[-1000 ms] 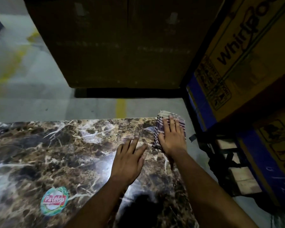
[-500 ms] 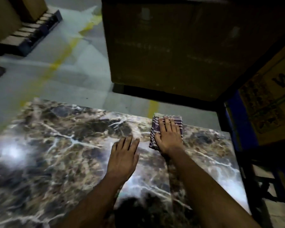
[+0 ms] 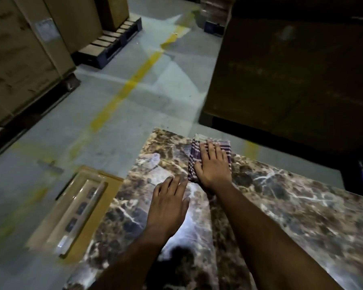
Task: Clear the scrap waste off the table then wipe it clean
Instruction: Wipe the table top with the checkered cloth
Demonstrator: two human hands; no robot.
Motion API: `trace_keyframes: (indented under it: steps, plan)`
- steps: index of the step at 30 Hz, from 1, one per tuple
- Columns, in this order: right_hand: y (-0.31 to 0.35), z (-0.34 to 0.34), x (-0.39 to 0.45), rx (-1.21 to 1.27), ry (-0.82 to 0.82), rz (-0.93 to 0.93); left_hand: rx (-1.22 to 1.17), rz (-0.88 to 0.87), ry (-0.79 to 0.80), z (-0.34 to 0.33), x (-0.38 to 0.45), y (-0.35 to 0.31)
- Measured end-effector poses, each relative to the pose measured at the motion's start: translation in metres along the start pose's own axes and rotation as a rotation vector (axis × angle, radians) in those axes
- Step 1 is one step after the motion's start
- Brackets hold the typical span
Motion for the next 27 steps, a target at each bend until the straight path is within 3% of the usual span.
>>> trace_keyframes:
  steps: [7,12,27]
  plan:
    - [0.112,0.01,0.056,-0.015,-0.031,0.132,-0.038,0.033,-0.098,0.024,-0.01,0.068]
    - [0.153,0.012,0.06,-0.048,-0.029,0.237,-0.062,0.044,-0.11,0.035,-0.027,0.091]
    - [0.244,-0.011,-0.144,-0.05,0.023,0.432,0.02,0.159,0.044,0.061,-0.226,0.107]
Point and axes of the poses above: each hand's wrist, its own x-axis towards the middle knuckle, its own z-axis out of the back of the hand, y = z × x, the point moved 4 cm from there along x, towards the middle knuckle, and after that the axes turned 11 degrees about -x, right-handed, at the moved point
